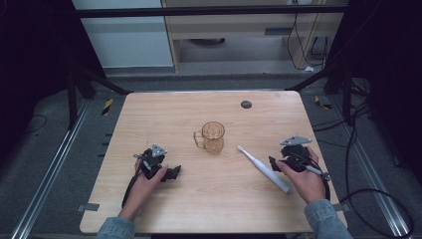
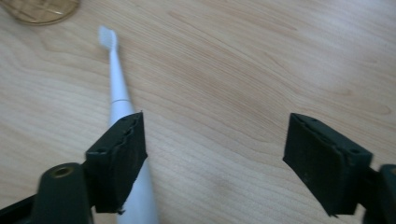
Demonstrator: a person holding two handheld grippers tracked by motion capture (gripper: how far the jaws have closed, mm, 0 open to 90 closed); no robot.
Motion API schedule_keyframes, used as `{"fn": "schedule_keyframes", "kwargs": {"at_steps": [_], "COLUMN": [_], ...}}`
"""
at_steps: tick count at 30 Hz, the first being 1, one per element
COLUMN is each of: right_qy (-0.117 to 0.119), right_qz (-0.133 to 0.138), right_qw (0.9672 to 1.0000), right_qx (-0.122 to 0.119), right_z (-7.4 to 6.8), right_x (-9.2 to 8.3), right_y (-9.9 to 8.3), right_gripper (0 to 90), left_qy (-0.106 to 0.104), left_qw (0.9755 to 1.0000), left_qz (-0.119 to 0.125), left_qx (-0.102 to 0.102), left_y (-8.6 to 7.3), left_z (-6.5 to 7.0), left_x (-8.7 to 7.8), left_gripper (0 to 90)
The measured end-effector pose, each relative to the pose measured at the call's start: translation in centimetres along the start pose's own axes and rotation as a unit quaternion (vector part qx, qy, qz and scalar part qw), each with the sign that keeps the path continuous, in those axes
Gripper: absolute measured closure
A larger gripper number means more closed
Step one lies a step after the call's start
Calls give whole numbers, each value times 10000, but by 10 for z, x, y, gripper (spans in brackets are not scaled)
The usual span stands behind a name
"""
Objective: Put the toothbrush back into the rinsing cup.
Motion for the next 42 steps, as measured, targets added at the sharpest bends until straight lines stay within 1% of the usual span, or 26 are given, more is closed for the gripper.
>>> {"fn": "schedule_keyframes", "kwargs": {"at_steps": [1,2,3,4,5,6,7,8,10,13,14,16,19,22,25,26,27,28,29,30,32,33,36,38,41,42], "right_qy": [14,14,110,224,224,333,333,370,394,458,520,545,565,673,683,694,694,705,705,707,710,710,758,775,795,842], "right_qz": [-34,-34,-170,-270,-270,-397,-397,-470,-520,-582,-625,-733,-799,-906,-1011,-1063,-1063,-1097,-1097,-1138,-1200,-1200,-1326,-1363,-1351,-1374], "right_qw": [10000,10000,9996,9992,9992,9983,9983,9976,9972,9965,9962,9954,9947,9927,9912,9903,9903,9898,9898,9893,9887,9887,9872,9865,9865,9859], "right_qx": [-66,-66,-187,-189,-189,-284,-284,-350,-375,-388,-314,-281,-310,-428,-505,-568,-568,-568,-568,-582,-553,-553,-466,-469,-482,-461], "right_z": [-3,-3,-8,-11,-11,-14,-14,-15,-16,-17,-19,-22,-25,-32,-34,-36,-36,-36,-36,-36,-36,-36,-37,-37,-38,-38], "right_x": [-2,-2,-5,-6,-6,-6,-6,-5,-4,-3,-1,3,6,7,8,8,8,9,9,9,10,10,13,14,15,17], "right_y": [0,0,1,1,1,2,2,3,3,4,5,5,6,10,12,14,14,16,16,19,21,21,25,27,30,32], "right_gripper": [247,247,291,299,299,331,331,363,372,359,298,259,254,349,372,408,408,440,440,471,493,493,502,501,493,488], "left_qy": [-1,-1,0,0,0,1,1,1,0,0,0,1,3,3,4,3,3,4,4,4,3,3,3,3,3,3], "left_qw": [10000,10000,10000,10000,10000,10000,10000,10000,10000,10000,10000,10000,10000,10000,10000,10000,10000,10000,10000,10000,10000,10000,10000,10000,10000,10000], "left_qz": [1,1,0,0,0,0,0,0,-1,-1,0,0,-2,-4,-4,-3,-4,-4,-4,-5,-4,-4,-5,-5,-5,-6], "left_qx": [0,0,2,2,2,2,2,0,2,0,-1,-2,-4,-8,-5,-9,-9,-5,-5,-7,-6,-6,-8,-8,-8,-9], "left_y": [0,0,0,0,0,0,0,0,0,0,0,0,0,0,0,0,0,0,0,0,0,0,0,0,0,0], "left_z": [0,0,0,0,0,0,0,0,0,0,0,0,0,0,0,0,0,0,0,0,0,0,0,0,0,0], "left_x": [0,0,0,0,0,0,0,0,0,0,0,0,0,0,0,0,0,0,0,0,0,0,0,0,0,0], "left_gripper": [0,0,0,0,0,0,0,0,0,0,0,0,0,0,0,0,0,0,0,0,0,0,0,0,0,0]}}
Point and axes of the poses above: each handheld gripper's, and its own axes: x roughly forward along the jaws, y roughly out of its top, z roughly to its right, the point moved 2 cm from there along x, roughly forward along the jaws, and after that the axes turned 13 degrees about y, right-handed, at the moved point
